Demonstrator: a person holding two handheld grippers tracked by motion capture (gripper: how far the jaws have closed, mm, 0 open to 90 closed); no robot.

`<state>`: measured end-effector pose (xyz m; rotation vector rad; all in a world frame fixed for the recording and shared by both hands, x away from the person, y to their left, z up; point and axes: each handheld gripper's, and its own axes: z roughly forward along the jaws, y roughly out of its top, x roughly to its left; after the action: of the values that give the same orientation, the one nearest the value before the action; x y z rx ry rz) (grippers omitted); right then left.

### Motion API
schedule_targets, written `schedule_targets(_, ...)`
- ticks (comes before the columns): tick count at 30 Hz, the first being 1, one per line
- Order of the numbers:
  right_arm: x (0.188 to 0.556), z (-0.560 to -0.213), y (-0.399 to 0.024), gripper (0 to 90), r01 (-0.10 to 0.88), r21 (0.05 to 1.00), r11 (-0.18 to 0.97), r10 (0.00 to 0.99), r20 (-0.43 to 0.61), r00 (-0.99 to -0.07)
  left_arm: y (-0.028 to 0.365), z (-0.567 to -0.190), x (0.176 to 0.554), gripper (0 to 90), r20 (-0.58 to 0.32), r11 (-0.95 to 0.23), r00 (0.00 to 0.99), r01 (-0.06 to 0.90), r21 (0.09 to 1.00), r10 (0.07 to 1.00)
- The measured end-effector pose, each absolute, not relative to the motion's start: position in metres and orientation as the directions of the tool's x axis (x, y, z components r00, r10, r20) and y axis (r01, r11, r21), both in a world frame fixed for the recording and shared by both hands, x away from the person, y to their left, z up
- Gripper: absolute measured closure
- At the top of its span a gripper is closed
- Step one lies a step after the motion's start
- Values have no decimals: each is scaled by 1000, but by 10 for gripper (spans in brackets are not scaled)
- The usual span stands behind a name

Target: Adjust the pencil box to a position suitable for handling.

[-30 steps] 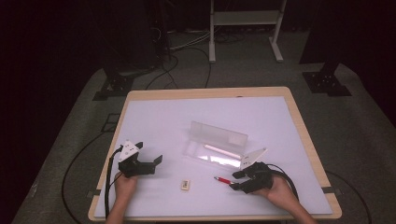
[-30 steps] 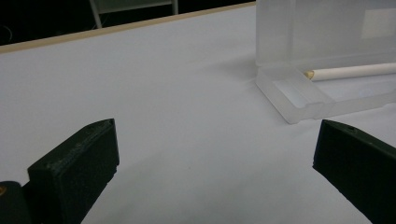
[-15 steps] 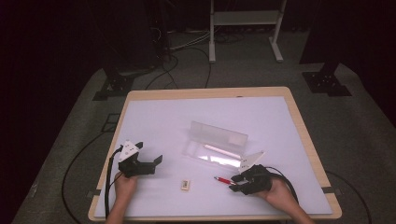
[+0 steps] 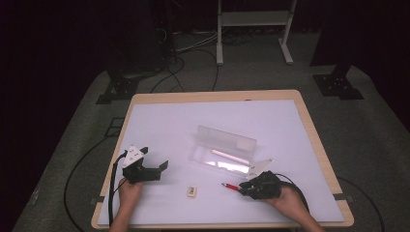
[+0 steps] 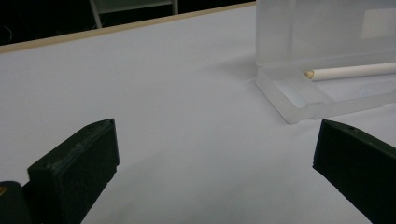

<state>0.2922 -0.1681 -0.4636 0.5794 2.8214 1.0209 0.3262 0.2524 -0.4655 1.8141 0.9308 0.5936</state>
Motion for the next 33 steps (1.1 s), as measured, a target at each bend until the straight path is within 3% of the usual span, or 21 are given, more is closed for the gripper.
schedule_targets(33,291,-449,-171,790,331,653,681,388,62,-920,252,-466,326,0,-9,-231,587,333,914,809)
